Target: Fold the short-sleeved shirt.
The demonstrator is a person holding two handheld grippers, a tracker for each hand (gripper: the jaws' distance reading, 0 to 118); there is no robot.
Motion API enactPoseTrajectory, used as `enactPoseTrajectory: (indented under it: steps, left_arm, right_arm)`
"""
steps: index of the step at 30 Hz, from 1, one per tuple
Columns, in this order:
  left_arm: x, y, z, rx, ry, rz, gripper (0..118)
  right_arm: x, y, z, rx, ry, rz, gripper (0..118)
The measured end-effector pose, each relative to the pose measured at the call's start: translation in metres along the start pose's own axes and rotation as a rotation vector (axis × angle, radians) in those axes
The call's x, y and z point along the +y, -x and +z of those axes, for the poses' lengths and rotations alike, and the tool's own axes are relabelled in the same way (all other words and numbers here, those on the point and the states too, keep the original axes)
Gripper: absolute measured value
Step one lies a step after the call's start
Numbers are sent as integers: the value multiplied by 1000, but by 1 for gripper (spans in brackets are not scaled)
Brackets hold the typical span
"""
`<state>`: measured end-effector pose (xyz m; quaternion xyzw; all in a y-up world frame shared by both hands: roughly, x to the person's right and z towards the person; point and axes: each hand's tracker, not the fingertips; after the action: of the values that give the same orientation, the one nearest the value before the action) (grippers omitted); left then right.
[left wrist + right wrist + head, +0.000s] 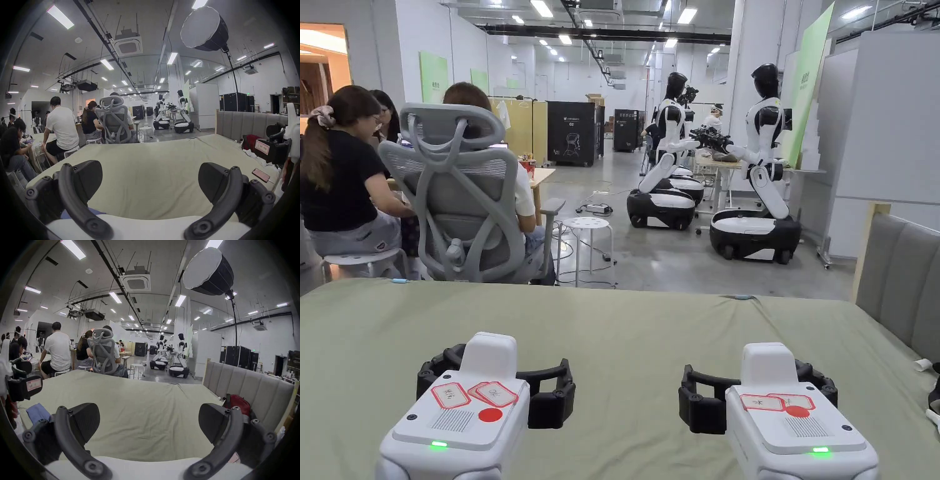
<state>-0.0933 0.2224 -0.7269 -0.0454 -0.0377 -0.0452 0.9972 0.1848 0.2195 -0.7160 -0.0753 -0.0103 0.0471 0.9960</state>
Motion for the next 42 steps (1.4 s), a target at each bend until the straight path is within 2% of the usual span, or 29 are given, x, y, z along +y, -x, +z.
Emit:
enactPoseTrajectory:
  steps: [2,5,6,9,12,14,21,24,28,33,37,42]
  left_arm:
    - [1,0,1,4,-11,-1,118]
    - [3,1,1,13,-15,-2,118]
    - [3,1,1,12,-14,-3,118]
    - [3,0,1,13,-14,-3,118]
    - [1,-1,0,8,-6,-1,118]
    - [1,-1,0,4,-3,-3,118]
    - [1,-1,2,4,-3,4,118]
    - [2,-3,4,8,6,-2,118]
    - [1,-4,5,8,0,-8,118]
    - [2,-4,7,8,-3,4,118]
    - [2,-4,8,6,-2,5,118]
    - [3,-3,10,8,-7,10,118]
  right_arm:
    - [-1,-1,1,10,2,-14,118]
    - [1,-2,-1,109,36,-48,118]
    - [2,0,-1,110,50,-54,118]
    - [5,6,-1,58,67,-101,118]
    - [7,8,-2,12,102,-223,118]
    - [8,7,-2,-1,137,-258,118]
    - [9,2,2,0,116,-260,118]
    - [10,6,3,-66,124,-217,118]
    - [10,14,4,-143,110,-121,118]
    - [10,16,9,-134,91,-130,118]
    - [11,20,10,-145,74,-96,118]
    - [10,21,12,-114,82,-100,118]
